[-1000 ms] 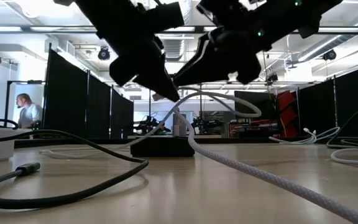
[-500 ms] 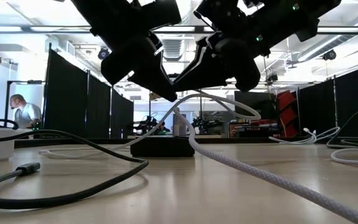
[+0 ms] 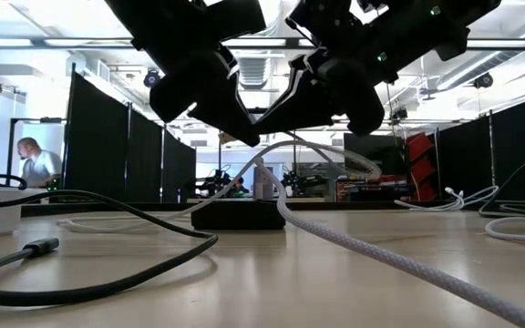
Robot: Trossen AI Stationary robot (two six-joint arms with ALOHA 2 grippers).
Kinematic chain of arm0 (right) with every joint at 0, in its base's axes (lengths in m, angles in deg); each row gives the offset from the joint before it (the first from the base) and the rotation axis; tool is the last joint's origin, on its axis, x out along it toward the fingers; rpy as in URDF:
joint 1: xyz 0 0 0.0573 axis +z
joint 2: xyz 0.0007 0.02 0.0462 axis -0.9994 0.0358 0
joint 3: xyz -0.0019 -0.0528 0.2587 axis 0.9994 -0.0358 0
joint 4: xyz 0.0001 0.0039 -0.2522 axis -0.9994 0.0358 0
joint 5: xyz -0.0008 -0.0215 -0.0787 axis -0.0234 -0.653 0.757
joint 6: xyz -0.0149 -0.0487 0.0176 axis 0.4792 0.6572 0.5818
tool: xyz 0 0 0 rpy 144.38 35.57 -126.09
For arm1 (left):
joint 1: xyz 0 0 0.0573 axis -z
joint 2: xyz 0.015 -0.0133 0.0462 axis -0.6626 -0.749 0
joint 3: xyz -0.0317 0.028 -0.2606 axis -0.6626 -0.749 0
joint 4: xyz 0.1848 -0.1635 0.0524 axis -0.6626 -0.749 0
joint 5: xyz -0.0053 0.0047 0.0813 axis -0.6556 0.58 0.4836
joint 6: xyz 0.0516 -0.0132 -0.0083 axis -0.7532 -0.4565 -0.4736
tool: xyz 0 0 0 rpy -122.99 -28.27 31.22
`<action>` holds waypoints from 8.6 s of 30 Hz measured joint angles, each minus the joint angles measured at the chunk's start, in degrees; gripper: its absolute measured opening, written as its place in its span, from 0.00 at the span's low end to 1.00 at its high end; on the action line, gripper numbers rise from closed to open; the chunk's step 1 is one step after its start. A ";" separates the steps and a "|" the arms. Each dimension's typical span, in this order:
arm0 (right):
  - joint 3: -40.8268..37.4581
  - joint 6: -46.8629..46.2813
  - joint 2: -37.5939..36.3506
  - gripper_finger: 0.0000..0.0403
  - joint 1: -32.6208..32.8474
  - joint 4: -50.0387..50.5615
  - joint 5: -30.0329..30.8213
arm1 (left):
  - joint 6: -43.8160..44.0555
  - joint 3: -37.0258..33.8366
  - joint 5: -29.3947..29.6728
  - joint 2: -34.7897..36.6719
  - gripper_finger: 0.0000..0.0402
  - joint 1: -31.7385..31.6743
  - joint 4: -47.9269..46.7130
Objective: Insert USB
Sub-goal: Insert the white charger cable into the white charger adapter
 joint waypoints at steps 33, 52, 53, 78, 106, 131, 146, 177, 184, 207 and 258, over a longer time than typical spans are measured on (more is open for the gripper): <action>-0.57 2.49 -6.58 0.00 3.12 9.41 5.63 | 5.04 0.30 0.21 2.29 0.33 0.62 -6.87; -0.57 1.91 -6.78 0.00 3.12 9.26 5.33 | 2.64 0.23 0.32 2.16 0.03 0.60 -2.40; -0.57 1.93 -6.82 0.00 3.12 9.29 5.32 | 2.52 0.23 0.37 2.16 0.02 0.60 -2.40; -0.64 -2.61 -6.77 0.43 2.02 5.76 2.01 | 0.32 0.19 3.60 2.10 0.01 1.41 -0.01; -0.98 -0.44 -6.21 0.03 2.05 3.89 2.36 | 2.09 0.34 3.44 2.31 0.01 1.54 -1.36; 55.01 -13.01 19.51 0.03 -20.47 80.33 -20.95 | 52.22 -10.14 17.28 15.10 0.06 1.12 -51.46; 69.78 -12.55 28.46 0.03 -21.79 90.59 -23.20 | 52.95 -21.36 16.41 26.02 0.06 1.17 -43.24; 70.38 -13.61 29.94 0.03 -21.80 91.03 -25.58 | 42.43 -22.32 16.65 28.22 0.06 1.06 -31.01; 70.47 -13.55 30.10 0.03 -21.93 91.00 -24.15 | 42.41 -22.32 16.67 28.20 0.06 1.06 -30.60; 72.28 -4.82 27.64 0.03 -20.18 93.97 -23.62 | 33.74 -23.98 15.43 28.20 0.07 1.04 -19.46; 71.67 -1.54 20.48 0.03 -10.93 80.82 -25.90 | -11.14 -39.27 -7.88 24.44 0.27 -3.40 56.17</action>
